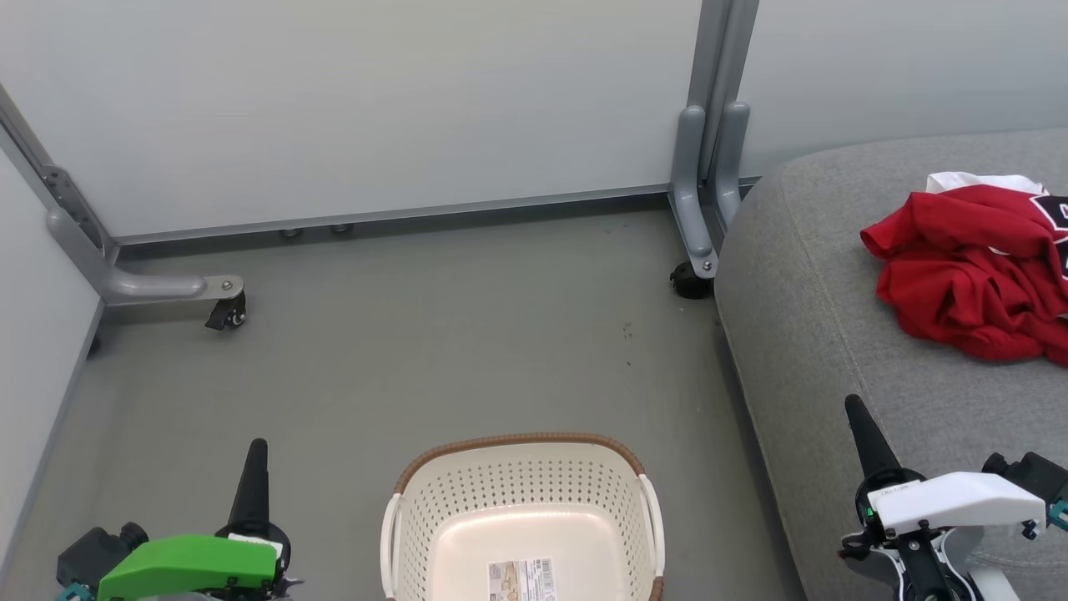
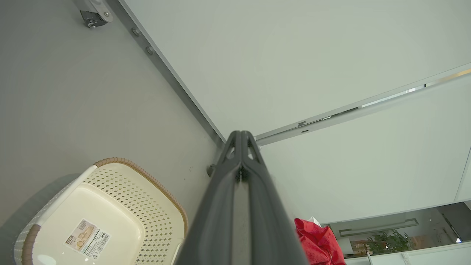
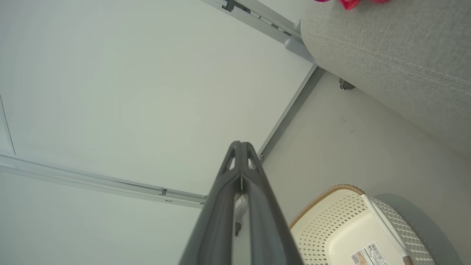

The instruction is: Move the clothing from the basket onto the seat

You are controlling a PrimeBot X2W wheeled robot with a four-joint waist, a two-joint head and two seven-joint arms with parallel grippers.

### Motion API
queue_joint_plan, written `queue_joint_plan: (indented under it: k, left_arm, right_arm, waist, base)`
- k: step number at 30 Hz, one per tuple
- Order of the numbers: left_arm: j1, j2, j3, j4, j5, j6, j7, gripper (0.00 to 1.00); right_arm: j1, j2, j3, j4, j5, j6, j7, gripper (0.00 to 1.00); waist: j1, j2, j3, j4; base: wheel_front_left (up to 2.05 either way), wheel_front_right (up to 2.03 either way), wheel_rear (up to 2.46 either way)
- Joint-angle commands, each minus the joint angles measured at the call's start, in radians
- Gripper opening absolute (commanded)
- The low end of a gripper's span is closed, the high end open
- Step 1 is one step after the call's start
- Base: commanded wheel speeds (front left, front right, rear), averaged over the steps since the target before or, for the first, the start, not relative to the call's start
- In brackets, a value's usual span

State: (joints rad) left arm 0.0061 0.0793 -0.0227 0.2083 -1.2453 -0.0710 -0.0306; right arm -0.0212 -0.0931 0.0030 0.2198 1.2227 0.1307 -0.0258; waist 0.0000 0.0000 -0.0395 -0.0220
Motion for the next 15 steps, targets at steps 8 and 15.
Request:
queue_joint_plan:
  k: [8,15]
  left_arm:
    - [-0.043,0.009,0.023,0.005,-0.089,-0.018,0.022,0.00]
    - [-0.058,0.008,0.039,0.010,-0.149,-0.027,0.040,0.00]
  right_arm:
    - [-0.035,0.002,-0.020,0.000,0.092,0.000,0.025,0.00]
    - [-0.045,0.005,-0.033,0.005,0.155,0.000,0.043,0.00]
  waist:
    - [0.0000,0.0000,0.007,0.004]
    - [0.0000,0.0000,0.013,0.007]
  base:
    - [0.00,0.00,0.00]
    - [0.00,0.00,0.00]
